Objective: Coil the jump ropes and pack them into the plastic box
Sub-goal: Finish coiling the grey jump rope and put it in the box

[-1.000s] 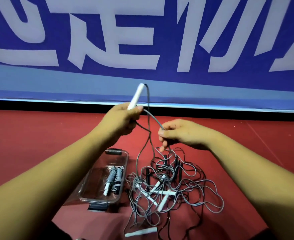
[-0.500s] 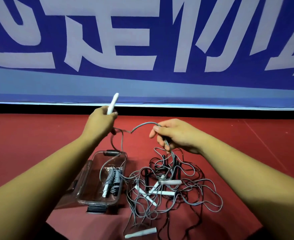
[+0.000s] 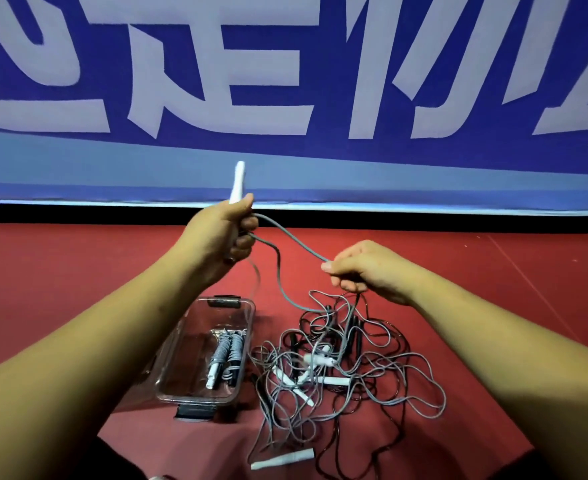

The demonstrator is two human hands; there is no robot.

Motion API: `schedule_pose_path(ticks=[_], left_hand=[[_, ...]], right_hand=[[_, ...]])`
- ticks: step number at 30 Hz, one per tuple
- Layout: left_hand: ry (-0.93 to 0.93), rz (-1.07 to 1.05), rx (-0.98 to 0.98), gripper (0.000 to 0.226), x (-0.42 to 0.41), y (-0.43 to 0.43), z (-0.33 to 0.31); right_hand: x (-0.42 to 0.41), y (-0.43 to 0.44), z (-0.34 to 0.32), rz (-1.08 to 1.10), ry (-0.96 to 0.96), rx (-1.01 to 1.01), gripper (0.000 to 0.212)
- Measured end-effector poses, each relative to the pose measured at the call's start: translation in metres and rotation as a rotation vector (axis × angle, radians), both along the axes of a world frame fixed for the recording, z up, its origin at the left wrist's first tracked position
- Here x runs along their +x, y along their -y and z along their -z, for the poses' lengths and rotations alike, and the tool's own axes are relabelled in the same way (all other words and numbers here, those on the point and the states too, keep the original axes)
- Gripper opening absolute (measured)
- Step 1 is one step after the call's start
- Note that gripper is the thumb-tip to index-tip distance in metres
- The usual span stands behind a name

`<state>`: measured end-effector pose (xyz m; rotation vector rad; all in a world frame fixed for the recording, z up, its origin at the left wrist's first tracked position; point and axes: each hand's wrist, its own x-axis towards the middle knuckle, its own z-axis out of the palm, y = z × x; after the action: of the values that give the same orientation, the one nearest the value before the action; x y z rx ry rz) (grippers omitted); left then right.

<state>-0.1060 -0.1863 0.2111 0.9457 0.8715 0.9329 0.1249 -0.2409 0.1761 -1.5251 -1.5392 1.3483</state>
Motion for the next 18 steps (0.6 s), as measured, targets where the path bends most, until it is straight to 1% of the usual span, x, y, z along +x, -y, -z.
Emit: schedule_pose_path(ticks=[3,4,5,7,8,9,10,11,14,15,17,18], left_hand=[[-0.047,-0.127,0.003,0.02,-0.006,-0.007,0.007],[-0.105,-0.176,0.036,0.019,-0.007,-0.009,0.009],[-0.218,-0.224,0.095,0.017,-0.009,-0.011,0.012],[-0.551,-0.297,0.245,0.011,-0.013,-0.013,0.018],[-0.661,-0.314,0.306,0.009,-0.014,-0.013,0.02],[-0.682,-0.298,0.346,0.008,-0.014,-0.011,0.022],[-0.621,-0.247,0.364,0.009,-0.011,-0.007,0.024],[-0.517,-0.17,0.357,0.011,-0.006,-0.002,0.027],[-0.209,0.105,0.195,0.004,0.016,0.02,0.035],[-0.136,0.201,0.136,0.009,0.021,0.026,0.039],[-0.044,0.429,0.055,0.019,0.026,0.034,0.049],[-0.05,0.533,0.025,0.021,0.025,0.035,0.053]], right_hand=[[-0.005,-0.002,0.002,-0.006,-0.04,-0.009,0.03],[-0.009,-0.002,0.001,-0.028,-0.051,-0.017,0.03],[-0.013,-0.001,-0.002,-0.046,-0.066,-0.021,0.03],[-0.021,0.001,-0.008,-0.053,-0.14,-0.001,0.029],[-0.025,0.001,-0.011,-0.036,-0.208,0.017,0.029],[-0.029,0.0,-0.016,-0.005,-0.302,0.026,0.028],[-0.031,-0.001,-0.021,0.035,-0.415,0.018,0.028],[-0.034,-0.002,-0.027,0.076,-0.54,-0.008,0.028],[-0.036,-0.007,-0.043,0.187,-0.899,-0.094,0.028],[-0.035,-0.009,-0.047,0.226,-0.998,-0.102,0.028],[-0.028,-0.013,-0.054,0.308,-1.149,-0.086,0.029],[-0.023,-0.016,-0.056,0.352,-1.208,-0.073,0.029]])
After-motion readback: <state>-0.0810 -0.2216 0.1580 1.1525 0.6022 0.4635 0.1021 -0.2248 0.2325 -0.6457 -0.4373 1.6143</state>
